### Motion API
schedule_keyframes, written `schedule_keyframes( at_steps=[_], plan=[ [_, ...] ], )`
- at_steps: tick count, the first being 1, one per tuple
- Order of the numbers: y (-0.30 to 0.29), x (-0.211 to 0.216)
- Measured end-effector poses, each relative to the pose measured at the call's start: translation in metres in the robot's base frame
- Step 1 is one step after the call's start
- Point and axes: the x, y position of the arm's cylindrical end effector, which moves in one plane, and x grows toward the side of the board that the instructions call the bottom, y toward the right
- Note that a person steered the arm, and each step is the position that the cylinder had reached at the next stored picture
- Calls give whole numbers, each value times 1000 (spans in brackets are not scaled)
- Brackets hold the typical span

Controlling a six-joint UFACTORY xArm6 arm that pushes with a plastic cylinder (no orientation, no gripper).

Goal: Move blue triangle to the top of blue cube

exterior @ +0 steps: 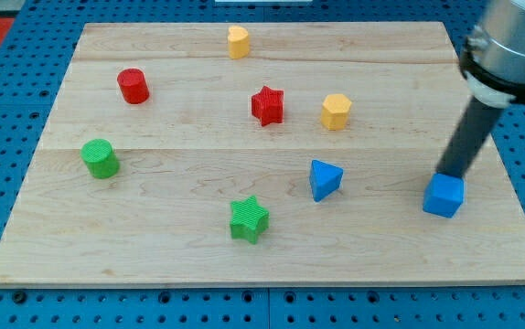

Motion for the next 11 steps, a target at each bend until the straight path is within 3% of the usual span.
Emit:
schedule_keyframes(
  at_steps=[1, 3, 5, 6, 7, 8, 11],
  plan=[
    [-43, 35],
    [-77, -8],
    [-165, 5],
    [-170, -22],
    [-248, -14],
    [-261, 24],
    [-153, -9]
  ],
)
